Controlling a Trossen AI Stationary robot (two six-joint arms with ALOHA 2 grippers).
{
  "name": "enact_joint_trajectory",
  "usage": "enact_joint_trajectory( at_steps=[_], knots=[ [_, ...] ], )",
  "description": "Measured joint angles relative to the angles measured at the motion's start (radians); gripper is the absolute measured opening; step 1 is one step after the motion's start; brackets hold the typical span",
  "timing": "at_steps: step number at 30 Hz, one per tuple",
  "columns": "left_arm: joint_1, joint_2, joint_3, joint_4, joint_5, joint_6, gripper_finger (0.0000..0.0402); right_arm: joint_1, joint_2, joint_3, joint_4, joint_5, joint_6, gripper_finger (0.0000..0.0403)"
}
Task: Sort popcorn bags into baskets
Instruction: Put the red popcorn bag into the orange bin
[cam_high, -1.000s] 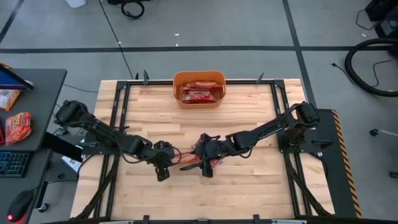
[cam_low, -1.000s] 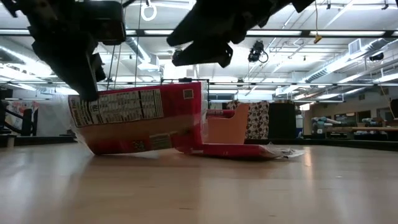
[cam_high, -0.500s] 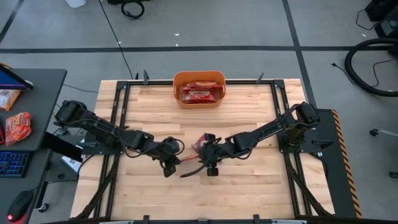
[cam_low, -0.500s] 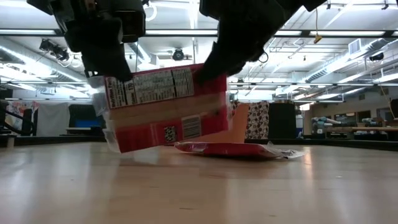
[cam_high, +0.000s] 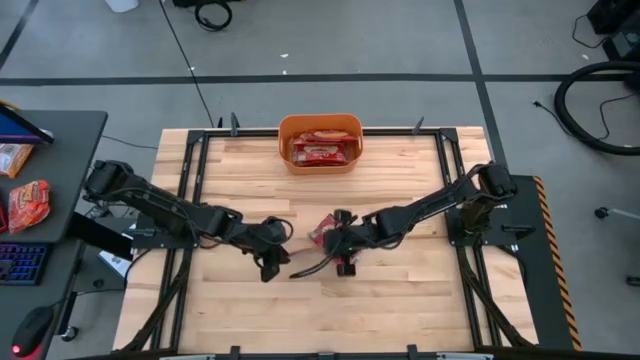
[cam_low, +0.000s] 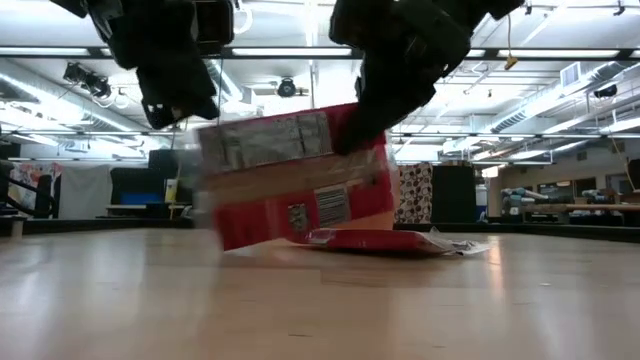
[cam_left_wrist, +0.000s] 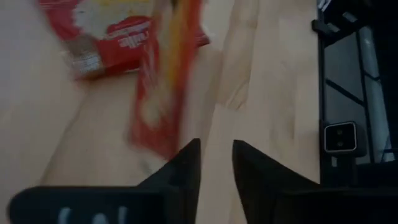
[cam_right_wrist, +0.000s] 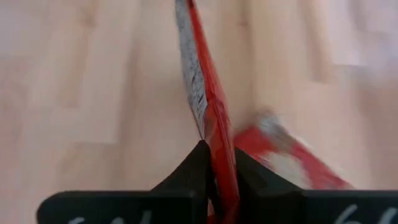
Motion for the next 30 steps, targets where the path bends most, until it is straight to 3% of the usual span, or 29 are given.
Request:
enact_joint_trajectory(
  at_steps=[6, 14, 20, 30],
  knots=[
    [0.015, -0.132, 0.0, -0.087, -0.043, 0.031, 0.013, -0.086, -0.09, 0.075, -0.185, 0.182, -0.147, 0.0027],
    [0.016, -0.252, 0.0, -0.071, -0.115, 0.126, 0.013, -0.277, -0.184, 0.095, -0.111, 0.316, -0.436, 0.0048],
    [0.016, -0.268, 0.0, -0.073, -0.136, 0.125, 0.013, -0.432, -0.209, 0.095, 0.032, 0.146, -0.641, 0.0038],
    [0.016, -0.268, 0.0, -0.073, -0.182, 0.129, 0.013, -0.684, -0.206, 0.095, 0.047, -0.135, -0.698, 0.0038]
  ],
)
